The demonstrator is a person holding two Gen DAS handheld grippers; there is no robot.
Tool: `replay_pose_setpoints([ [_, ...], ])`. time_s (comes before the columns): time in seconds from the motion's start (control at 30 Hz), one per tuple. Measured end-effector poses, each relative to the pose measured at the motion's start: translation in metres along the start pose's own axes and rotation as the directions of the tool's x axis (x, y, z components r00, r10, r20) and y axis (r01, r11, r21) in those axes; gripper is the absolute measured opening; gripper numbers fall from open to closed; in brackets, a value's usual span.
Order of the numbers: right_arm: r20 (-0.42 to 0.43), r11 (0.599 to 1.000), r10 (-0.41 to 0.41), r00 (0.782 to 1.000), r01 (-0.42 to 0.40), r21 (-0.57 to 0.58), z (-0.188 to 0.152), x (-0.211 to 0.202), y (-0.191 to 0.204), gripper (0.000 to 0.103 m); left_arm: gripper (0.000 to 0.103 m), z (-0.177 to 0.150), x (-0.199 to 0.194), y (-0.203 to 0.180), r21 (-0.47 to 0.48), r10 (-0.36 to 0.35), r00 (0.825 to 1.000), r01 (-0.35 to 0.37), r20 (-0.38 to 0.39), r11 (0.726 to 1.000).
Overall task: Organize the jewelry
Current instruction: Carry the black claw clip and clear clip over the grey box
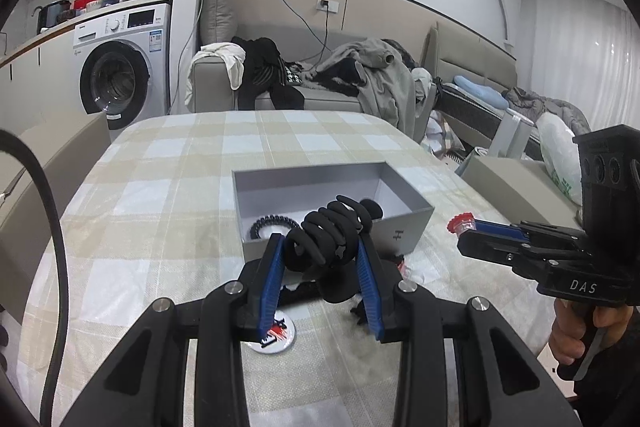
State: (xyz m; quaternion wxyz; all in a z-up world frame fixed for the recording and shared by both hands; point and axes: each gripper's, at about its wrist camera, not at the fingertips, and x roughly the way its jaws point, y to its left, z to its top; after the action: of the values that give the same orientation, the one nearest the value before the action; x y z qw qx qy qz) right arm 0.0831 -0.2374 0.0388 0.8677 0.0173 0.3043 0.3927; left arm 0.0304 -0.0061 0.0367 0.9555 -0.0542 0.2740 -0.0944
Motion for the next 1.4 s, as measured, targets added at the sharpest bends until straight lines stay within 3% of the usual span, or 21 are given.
replay_pose_setpoints([
  [0.57,0.074,0.999,-0.035,0.997,0.036,-0.009,0.050,-0.007,0.009,0.027,0.030,0.037,-0.007,0.007,-0.048,0.011,0.993,-0.005,0.116,0.999],
  [0.9,0.094,1.000,-0.018,0.995,0.016,0.022,0.063,-0.007,0.003,0.027,0.030,0.037,0.005,0.010,-0.044,0.030,0.995,-0.026,0.097,0.999],
  [1.03,0.122,0.999,0.003,0.992,-0.008,0.041,0.068,-0.004,-0.003,0.027,0.030,0.036,0.017,0.009,-0.015,0.071,0.994,-0.069,0.089,0.997],
  [1.13,0.105,0.998,0.006,0.994,-0.013,0.069,0.067,0.005,-0.011,0.027,0.030,0.031,0.028,0.010,0.007,0.107,0.992,-0.108,0.068,0.994],
  [1.4,0.066,0.991,0.022,0.998,-0.030,0.130,0.062,0.019,-0.025,0.027,0.030,0.023,0.039,0.015,0.014,0.120,0.993,-0.120,0.016,0.993],
])
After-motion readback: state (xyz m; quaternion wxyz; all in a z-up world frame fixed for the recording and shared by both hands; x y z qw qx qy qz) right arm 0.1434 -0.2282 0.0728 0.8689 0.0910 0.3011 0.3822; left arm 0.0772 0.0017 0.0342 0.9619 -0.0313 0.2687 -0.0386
